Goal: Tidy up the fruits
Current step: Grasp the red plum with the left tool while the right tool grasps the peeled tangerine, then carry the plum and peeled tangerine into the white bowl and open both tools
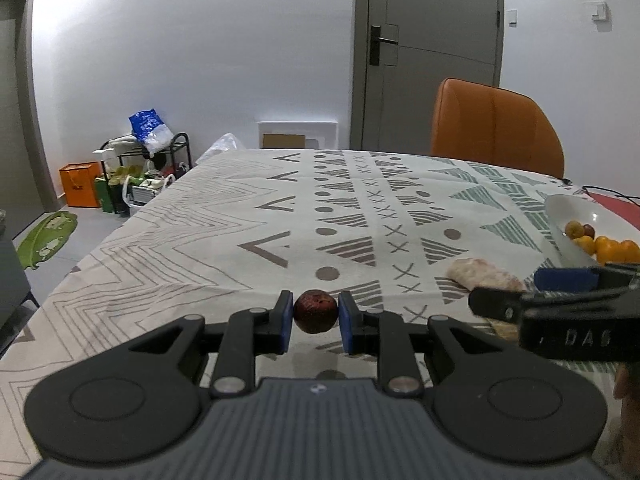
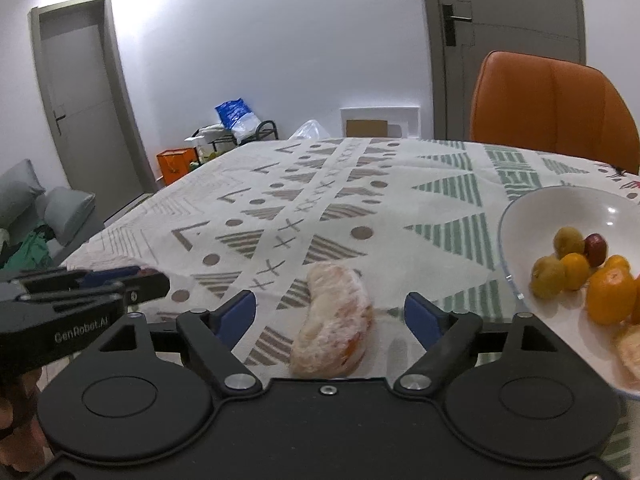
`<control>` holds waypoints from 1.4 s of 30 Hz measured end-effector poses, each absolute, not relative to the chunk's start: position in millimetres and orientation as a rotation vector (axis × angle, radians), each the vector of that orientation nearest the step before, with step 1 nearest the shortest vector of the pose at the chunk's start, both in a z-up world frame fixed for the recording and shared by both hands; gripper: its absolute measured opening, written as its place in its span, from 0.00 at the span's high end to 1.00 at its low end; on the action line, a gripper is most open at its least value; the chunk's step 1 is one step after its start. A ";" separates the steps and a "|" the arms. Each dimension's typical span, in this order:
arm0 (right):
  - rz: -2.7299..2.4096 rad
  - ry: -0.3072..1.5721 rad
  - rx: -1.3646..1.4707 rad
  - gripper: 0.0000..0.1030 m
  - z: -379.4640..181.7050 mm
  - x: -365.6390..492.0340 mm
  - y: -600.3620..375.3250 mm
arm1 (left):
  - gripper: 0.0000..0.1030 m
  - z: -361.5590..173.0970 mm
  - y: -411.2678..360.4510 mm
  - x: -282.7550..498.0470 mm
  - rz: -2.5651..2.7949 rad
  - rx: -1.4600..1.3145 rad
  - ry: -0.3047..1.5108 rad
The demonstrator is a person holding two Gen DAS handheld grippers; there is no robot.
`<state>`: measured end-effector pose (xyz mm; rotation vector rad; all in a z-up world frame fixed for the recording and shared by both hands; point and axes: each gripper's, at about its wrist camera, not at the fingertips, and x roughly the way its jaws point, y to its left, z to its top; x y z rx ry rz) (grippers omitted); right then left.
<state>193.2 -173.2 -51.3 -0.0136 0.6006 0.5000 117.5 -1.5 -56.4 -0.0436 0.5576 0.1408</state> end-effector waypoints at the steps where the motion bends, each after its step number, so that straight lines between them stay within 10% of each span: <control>1: 0.502 0.605 -0.024 0.21 -53.2 193.1 -170.8 | 0.78 -56.5 -0.9 117.2 0.144 -0.044 0.559; 25: 0.531 0.556 -0.070 0.81 -51.6 183.6 -168.0 | 0.78 -59.2 -17.7 119.0 0.182 0.041 0.573; 42: 0.549 0.500 0.032 0.84 -37.9 184.0 -190.2 | 0.78 -44.6 -31.9 123.4 0.140 0.044 0.534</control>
